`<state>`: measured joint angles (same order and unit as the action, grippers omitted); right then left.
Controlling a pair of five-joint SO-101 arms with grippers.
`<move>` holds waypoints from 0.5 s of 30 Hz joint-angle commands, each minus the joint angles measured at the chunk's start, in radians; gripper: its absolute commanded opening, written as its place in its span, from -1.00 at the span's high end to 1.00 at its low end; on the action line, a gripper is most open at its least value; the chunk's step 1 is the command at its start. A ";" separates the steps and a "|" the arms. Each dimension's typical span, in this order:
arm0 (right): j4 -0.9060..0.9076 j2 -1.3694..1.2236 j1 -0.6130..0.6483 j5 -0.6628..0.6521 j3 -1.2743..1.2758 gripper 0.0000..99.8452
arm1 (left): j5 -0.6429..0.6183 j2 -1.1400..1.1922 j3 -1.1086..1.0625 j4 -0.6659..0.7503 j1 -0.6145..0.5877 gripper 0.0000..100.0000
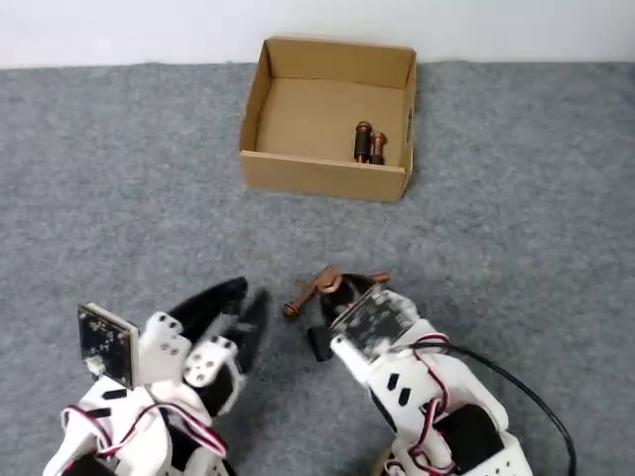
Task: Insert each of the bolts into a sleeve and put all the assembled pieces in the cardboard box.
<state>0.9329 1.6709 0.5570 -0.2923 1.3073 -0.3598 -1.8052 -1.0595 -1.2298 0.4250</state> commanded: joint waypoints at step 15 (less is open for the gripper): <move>0.134 -0.596 -0.323 0.532 -0.514 0.98 | 0.204 0.002 -0.553 0.322 -0.483 0.99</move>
<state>1.0725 1.2213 0.2409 0.1849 0.9774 -0.1634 -1.8021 -1.5505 -0.9812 -0.0430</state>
